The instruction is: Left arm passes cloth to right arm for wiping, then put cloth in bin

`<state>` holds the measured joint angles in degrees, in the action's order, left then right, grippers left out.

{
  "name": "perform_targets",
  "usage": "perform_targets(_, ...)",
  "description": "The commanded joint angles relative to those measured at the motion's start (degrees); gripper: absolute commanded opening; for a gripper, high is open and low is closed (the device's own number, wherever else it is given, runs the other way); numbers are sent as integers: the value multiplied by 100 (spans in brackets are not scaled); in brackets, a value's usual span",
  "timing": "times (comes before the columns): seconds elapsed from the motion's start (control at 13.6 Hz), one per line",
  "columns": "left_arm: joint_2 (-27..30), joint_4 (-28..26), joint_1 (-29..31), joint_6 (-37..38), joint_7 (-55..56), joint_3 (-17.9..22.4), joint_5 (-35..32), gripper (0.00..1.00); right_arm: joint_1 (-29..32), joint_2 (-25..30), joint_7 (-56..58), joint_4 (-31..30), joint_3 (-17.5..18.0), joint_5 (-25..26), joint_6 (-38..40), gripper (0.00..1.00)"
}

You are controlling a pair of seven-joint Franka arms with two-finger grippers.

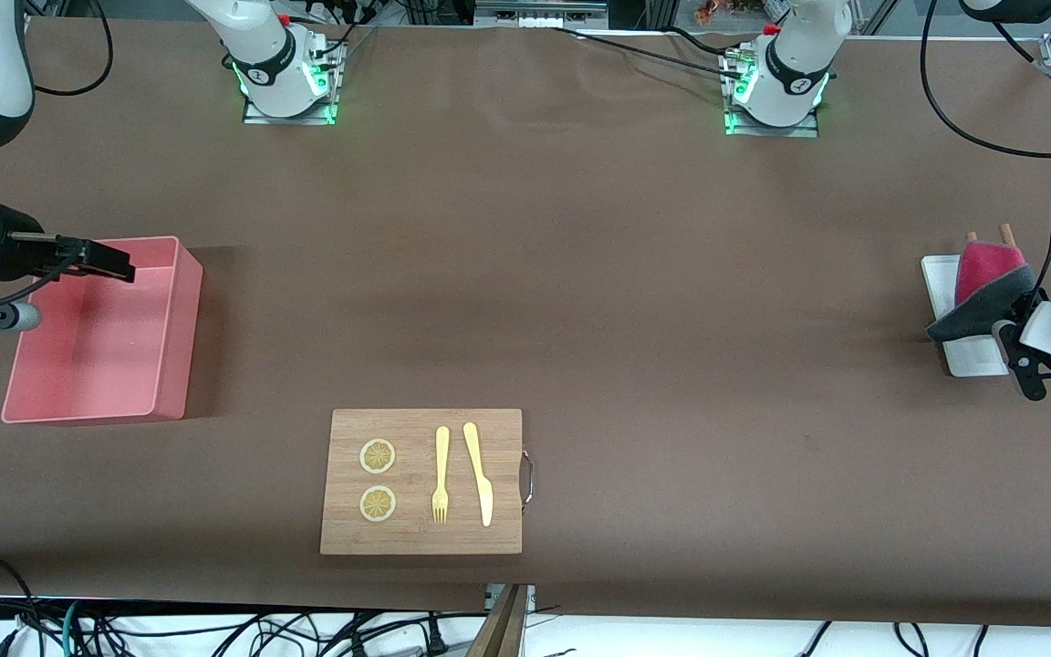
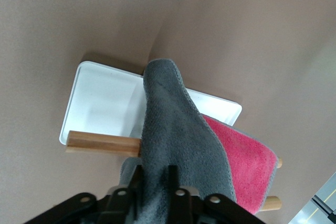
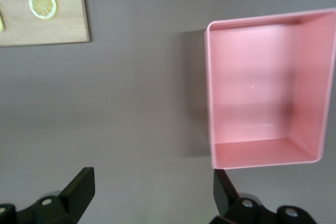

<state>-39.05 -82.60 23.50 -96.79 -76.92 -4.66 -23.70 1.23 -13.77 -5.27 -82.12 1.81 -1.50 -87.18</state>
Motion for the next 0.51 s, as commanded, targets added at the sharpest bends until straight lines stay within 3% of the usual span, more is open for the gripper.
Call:
perform_targets(0.0, -32, 165, 23, 177, -157, -26, 128, 0, -78, 50, -876, -15, 39, -315, 52, 100)
perform_targets(0.37, 187, 287, -73, 370, -121, -105, 111, 0, -623, 33, -2045, -6, 39, -360, -27, 100)
perform_targets(0.44, 187, 549, -169, 554, -121, -105, 111, 0, -728, 6, -2361, 3, 39, -369, -28, 100)
